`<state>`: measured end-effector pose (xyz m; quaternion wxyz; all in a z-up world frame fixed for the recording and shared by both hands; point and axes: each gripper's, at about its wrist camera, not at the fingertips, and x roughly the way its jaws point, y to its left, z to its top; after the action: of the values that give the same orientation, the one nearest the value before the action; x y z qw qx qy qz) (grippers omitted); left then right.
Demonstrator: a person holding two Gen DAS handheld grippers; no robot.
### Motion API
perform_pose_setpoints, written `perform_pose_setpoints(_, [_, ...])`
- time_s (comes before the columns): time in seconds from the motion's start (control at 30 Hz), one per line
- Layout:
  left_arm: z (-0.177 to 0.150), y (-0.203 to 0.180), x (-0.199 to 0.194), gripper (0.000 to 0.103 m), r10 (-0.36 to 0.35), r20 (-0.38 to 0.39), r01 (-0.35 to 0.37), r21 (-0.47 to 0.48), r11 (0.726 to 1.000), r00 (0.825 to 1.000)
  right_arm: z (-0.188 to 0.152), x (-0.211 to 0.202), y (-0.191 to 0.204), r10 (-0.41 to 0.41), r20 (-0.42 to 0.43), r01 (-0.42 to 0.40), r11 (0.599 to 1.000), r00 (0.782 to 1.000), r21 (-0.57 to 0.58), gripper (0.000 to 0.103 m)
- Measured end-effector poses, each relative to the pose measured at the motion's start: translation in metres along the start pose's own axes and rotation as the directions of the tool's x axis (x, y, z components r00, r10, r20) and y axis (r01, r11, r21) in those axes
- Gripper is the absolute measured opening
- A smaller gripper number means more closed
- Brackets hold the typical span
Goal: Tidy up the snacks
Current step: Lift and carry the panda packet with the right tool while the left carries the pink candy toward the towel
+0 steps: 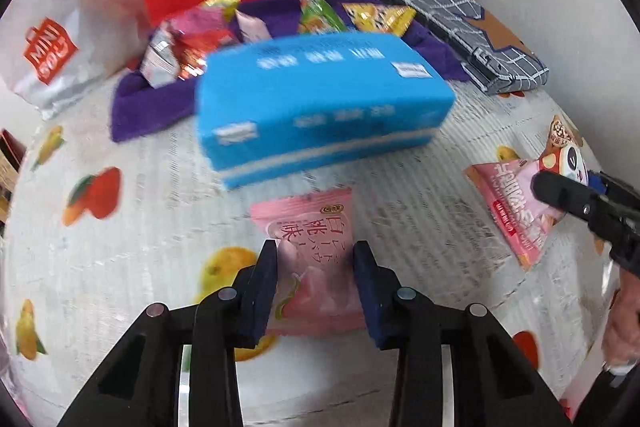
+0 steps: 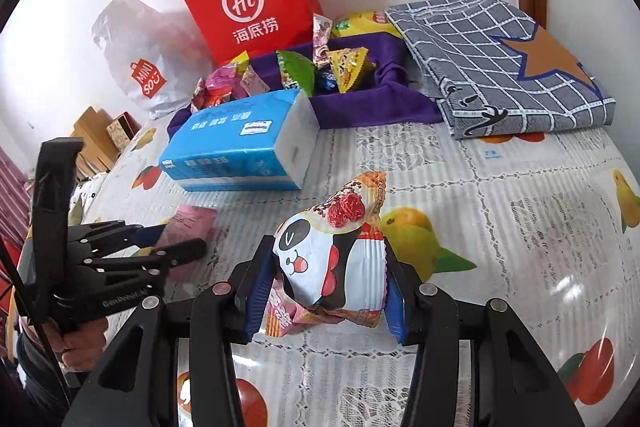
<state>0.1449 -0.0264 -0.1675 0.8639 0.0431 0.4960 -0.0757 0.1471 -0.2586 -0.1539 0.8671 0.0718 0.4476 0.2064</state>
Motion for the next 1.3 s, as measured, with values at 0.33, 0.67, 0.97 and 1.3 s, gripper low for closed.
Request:
perform_pose_setpoints(0.33, [-0.015,0.035,0.004,0.036,0.046,0.069,-0.039,-0.100,0.994,0.997,0.003,0.014,0.015,-0.002,0.023,0.002,1.000,1.000,0.005,0.048])
perform_pose_setpoints(0.67, [-0.022,0.032,0.004,0.036,0.046,0.113,-0.034,-0.107,0.994,0.993,0.002,0.014,0.022,-0.050,0.011,0.049,0.997,0.999,0.058,0.048])
perform_pose_setpoints(0.97, [-0.019,0.044,-0.002,0.035,-0.022,0.115,0.036,-0.125,0.991,0.993,0.012,0.011,0.039,-0.066,0.009,0.066,0.997,0.998,0.028,0.048])
perform_pose_setpoints(1.3, [-0.011,0.049,-0.026,0.035,-0.037,0.131,0.055,-0.132,0.990,0.991,0.016,0.000,0.043,-0.092,0.029,0.091,0.996,0.995,0.022,0.048])
